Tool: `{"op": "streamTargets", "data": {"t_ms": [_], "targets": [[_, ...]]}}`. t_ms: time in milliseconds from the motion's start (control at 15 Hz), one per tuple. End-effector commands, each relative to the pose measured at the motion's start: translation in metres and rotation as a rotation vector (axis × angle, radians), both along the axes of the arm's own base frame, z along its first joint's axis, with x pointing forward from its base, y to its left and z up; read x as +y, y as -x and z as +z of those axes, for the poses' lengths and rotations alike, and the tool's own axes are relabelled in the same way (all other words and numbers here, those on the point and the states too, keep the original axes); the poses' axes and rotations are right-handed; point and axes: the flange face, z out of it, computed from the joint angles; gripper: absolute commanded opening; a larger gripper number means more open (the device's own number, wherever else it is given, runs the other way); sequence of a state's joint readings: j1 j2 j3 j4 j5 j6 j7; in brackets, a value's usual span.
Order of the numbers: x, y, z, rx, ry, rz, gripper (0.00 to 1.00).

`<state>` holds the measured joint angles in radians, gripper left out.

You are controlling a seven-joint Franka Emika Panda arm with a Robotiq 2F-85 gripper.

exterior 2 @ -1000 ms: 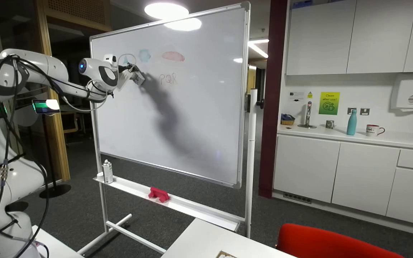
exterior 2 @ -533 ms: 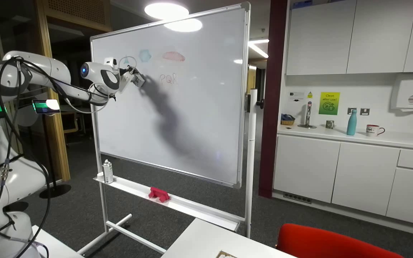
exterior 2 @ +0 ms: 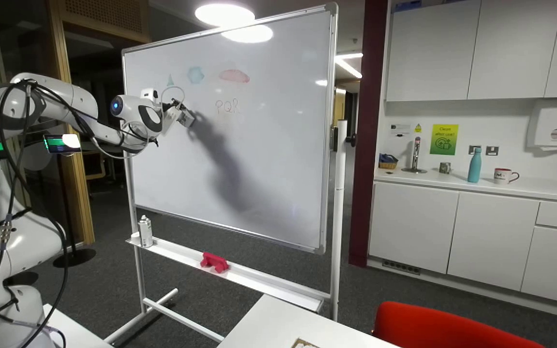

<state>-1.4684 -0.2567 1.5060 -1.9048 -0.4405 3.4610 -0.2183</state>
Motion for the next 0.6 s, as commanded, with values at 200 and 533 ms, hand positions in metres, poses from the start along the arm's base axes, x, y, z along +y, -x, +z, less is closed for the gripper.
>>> {"op": "streamTargets", "data": {"t_ms": [200,533], "targets": [[-0.004,-0.004,-0.027,0.048,0.047,0.003,0.34],[-0.003,-0.004,-0.005,0.013,0.027,-0.008,0.34]]}}
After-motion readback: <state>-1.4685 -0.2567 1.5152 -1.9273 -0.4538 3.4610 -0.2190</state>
